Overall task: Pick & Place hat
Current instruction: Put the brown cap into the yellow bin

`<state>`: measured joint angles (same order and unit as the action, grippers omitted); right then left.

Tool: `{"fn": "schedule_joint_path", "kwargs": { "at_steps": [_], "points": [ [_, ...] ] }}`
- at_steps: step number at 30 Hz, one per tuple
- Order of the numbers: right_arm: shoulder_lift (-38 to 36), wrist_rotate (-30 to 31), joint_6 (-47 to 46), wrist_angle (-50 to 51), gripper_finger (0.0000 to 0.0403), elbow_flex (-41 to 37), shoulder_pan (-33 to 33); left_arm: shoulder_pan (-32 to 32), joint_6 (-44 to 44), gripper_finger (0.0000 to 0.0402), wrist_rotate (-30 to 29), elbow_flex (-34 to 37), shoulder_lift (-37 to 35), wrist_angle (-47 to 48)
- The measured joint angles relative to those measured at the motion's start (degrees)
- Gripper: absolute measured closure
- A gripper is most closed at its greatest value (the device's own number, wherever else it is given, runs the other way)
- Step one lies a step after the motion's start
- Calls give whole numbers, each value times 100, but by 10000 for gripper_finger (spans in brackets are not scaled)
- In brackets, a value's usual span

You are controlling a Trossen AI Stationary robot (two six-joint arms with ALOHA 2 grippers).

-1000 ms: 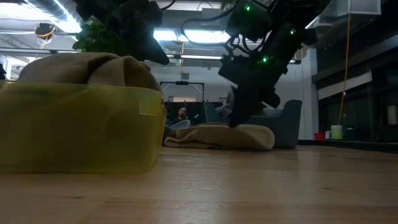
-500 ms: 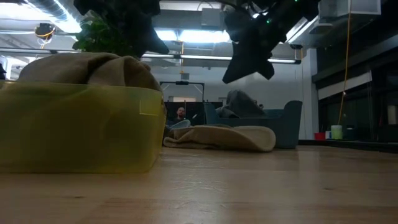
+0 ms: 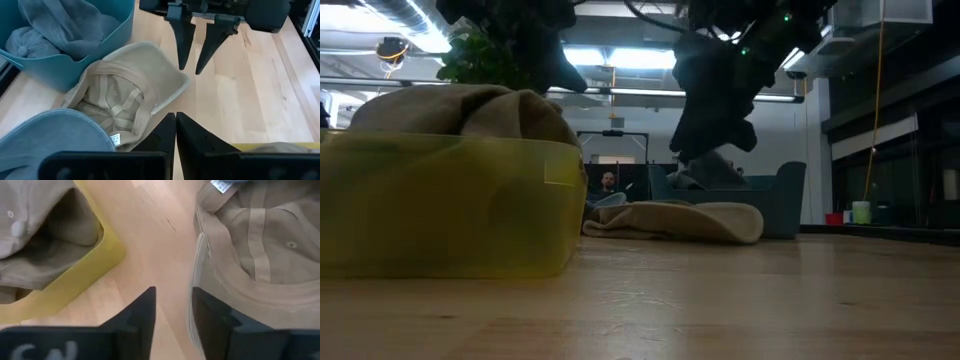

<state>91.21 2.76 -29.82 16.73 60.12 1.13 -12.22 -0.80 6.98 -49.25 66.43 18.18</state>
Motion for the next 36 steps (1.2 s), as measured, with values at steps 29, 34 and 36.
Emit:
{"fn": "schedule_joint_path", "kwargs": {
  "at_steps": [29, 34, 36],
  "points": [
    [1070, 1231, 98, 248, 143, -2, -20, -501, 162, 391, 127, 0, 2, 307],
    [1069, 1222, -243, 234, 208, -2, -28, -519, 207, 395, 127, 0, 2, 308],
    [1068, 1224, -350, 234, 249, 0, -51, -519, 270, 396, 127, 0, 2, 308]
  ]
}}
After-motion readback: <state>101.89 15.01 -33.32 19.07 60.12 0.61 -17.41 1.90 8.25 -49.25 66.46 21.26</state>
